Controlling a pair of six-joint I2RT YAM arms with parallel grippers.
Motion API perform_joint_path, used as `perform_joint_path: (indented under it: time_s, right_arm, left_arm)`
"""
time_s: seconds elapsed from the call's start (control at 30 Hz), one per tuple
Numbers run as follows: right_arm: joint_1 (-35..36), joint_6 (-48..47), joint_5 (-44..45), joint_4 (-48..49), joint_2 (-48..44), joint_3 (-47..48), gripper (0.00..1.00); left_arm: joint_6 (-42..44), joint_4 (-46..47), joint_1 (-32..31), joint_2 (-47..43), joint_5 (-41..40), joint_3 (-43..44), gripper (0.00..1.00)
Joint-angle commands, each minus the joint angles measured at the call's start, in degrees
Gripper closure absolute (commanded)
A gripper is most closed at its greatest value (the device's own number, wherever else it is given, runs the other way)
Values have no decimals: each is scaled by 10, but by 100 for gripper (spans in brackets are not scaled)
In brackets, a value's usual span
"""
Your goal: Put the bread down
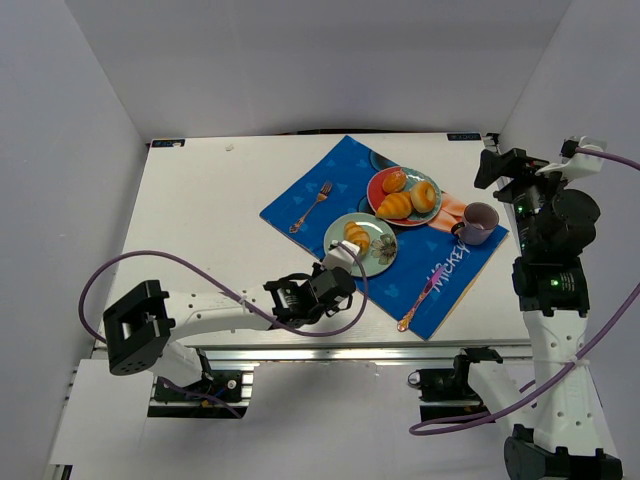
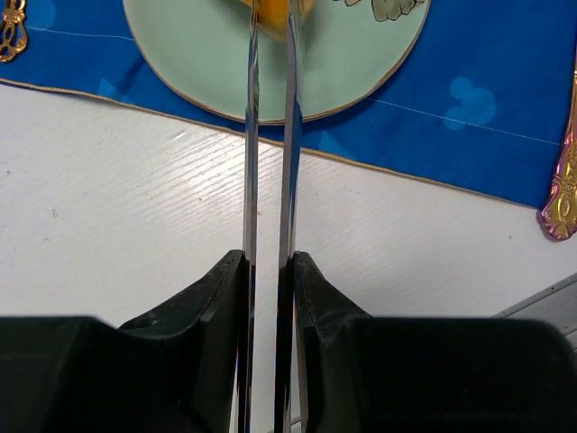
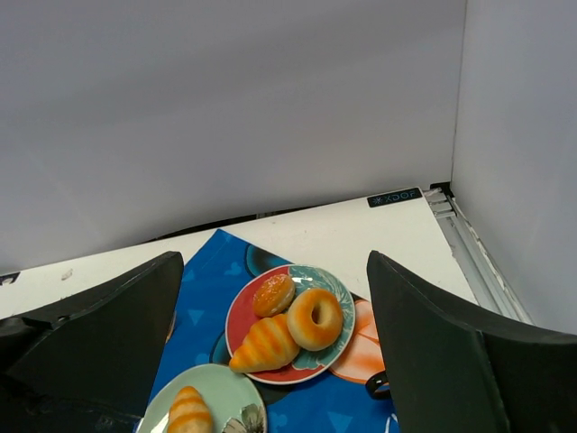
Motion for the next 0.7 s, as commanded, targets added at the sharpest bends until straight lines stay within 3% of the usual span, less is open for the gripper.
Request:
perform_joint_path:
  time_s: [0.0,0.13,0.37,0.67]
  right_arm:
    - [0,6,-7,32,-3,-1,11]
    - [0,8,-8,33,-3,-4,11]
    - [0,13,-14,36,-3,-9,11]
    - [0,17,-17,39,-6,-11,11]
  left_arm:
    - [-13,14,-1,-18,-24,-6,69]
    - [-15,2,-1,-23,-24,0,53]
    - [-19,-32,-1,-34,-25,23,42]
    - [-33,-62,-1,-60,-34,34,42]
